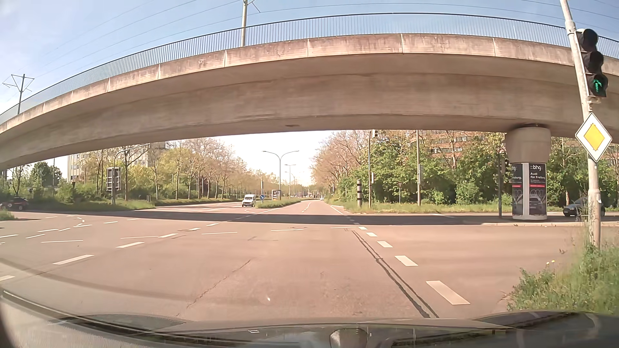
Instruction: Follow the waypoints while adhering to traffic rules and regulations
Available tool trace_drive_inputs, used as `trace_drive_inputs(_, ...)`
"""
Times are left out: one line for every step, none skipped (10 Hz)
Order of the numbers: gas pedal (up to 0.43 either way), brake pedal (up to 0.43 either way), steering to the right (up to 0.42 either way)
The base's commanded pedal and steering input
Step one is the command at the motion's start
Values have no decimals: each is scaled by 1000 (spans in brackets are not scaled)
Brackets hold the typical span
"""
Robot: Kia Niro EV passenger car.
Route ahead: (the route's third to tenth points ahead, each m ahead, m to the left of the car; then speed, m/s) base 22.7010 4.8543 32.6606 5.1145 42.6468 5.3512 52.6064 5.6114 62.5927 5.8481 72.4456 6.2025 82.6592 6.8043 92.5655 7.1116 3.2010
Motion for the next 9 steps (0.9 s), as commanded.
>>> trace_drive_inputs(331, 0, -6)
trace_drive_inputs(331, 0, -6)
trace_drive_inputs(319, 0, -6)
trace_drive_inputs(311, 0, -6)
trace_drive_inputs(311, 0, -6)
trace_drive_inputs(299, 0, -6)
trace_drive_inputs(299, 0, -6)
trace_drive_inputs(287, 0, -6)
trace_drive_inputs(280, 0, -5)
